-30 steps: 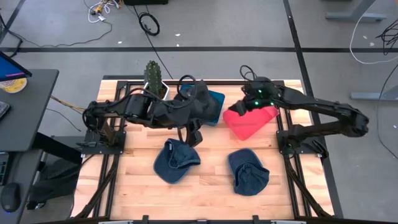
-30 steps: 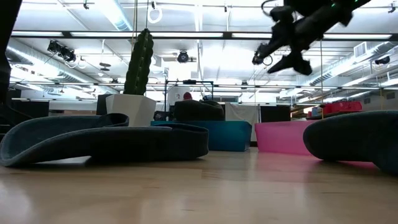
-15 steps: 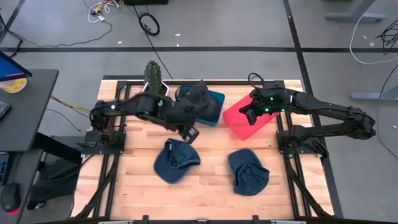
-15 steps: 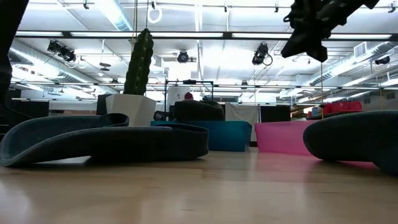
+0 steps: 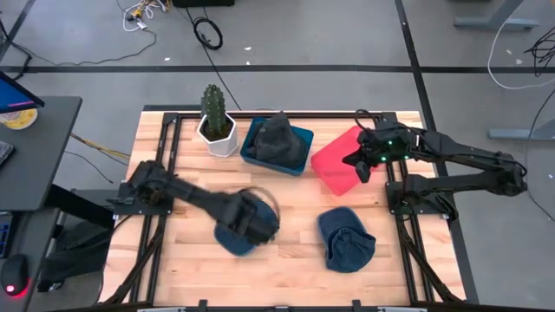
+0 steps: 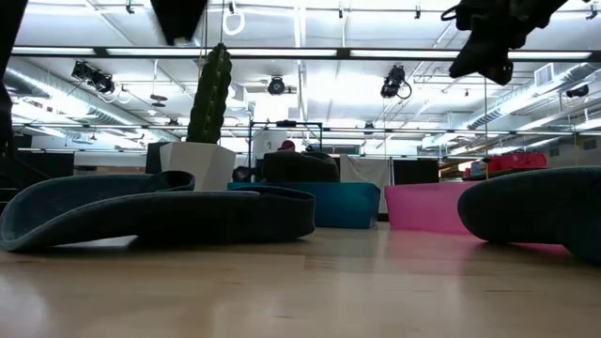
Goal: Pick & Place hat
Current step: Put the left blue cap into the pink bin
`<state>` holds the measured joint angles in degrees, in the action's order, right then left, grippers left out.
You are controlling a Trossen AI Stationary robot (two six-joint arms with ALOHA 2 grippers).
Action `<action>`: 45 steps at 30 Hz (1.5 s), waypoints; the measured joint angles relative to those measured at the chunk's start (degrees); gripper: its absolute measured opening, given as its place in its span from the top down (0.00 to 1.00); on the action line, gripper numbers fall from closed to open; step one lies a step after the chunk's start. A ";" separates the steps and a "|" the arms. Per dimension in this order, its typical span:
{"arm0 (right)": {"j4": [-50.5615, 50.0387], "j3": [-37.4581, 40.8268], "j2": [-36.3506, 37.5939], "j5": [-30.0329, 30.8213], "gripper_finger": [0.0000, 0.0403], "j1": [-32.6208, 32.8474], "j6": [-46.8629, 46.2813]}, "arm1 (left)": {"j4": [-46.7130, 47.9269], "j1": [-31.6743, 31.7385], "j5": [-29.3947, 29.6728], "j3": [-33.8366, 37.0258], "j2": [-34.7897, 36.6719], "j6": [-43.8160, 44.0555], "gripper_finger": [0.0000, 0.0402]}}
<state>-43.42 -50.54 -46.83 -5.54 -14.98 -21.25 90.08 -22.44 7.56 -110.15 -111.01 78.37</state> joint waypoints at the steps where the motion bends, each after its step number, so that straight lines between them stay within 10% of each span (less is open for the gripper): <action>1: -0.60 0.00 0.27 -0.02 0.91 0.08 0.35 | -0.10 -1.21 -0.03 1.35 -0.01 4.57 0.70; 9: -1.36 0.00 1.54 -1.83 0.91 0.87 0.78 | -0.07 -10.10 0.12 5.92 0.01 42.40 0.70; 14: -1.25 0.00 1.51 -2.45 0.91 0.84 1.26 | -0.15 -14.68 2.86 7.19 0.11 50.16 0.70; 23: -0.35 0.00 1.02 -3.25 0.91 0.84 1.30 | -0.14 -11.88 4.45 17.09 2.54 46.09 0.70; 33: 0.48 0.00 0.59 -4.53 0.91 0.84 -1.04 | -11.66 0.13 6.85 32.35 18.54 21.37 0.70; 45: 1.10 0.00 0.59 -4.44 0.91 0.84 -3.77 | -34.68 5.66 -11.44 55.94 29.09 8.39 0.52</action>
<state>-42.32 -50.54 -46.24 -9.98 -14.13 -25.02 55.40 -16.78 -3.88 -54.21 -81.92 86.76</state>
